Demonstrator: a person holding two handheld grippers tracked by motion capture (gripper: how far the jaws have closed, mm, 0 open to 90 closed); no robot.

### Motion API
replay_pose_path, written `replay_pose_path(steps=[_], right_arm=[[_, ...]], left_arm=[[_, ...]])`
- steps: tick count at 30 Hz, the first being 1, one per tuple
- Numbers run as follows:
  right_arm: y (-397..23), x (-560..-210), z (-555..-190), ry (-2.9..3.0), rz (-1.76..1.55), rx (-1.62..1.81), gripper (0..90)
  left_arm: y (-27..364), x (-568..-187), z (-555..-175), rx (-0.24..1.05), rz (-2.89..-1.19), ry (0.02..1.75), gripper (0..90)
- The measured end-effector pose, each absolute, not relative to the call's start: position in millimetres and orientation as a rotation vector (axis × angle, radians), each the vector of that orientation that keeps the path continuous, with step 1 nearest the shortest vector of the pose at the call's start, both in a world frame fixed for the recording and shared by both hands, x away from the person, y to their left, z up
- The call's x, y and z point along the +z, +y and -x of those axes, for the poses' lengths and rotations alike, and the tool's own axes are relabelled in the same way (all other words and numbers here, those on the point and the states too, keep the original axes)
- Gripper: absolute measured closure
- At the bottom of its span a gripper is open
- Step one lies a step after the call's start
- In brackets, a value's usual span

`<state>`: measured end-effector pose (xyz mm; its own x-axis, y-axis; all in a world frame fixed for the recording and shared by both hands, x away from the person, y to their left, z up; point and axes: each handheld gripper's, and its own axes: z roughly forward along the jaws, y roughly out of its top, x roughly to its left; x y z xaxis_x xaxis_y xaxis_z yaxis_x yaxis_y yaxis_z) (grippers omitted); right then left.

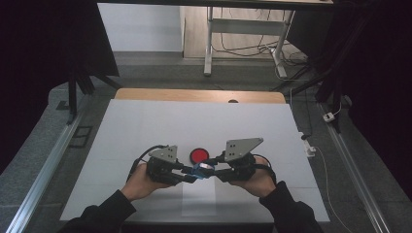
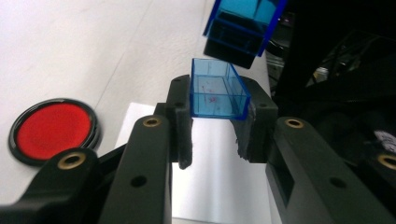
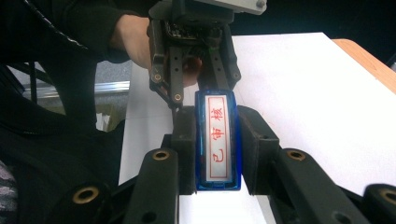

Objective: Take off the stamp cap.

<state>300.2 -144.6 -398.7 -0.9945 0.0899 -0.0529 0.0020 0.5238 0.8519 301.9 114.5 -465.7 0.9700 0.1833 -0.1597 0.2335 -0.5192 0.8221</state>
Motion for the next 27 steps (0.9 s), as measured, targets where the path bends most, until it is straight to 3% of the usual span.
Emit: replay_pose_path(steps=[27], right_arm=[[-147, -399, -305, 2.623, -0.23, 1.431, 71.0]], left_arm=[[153, -454, -271, 0.035, -2.132, 0.524, 69.2]])
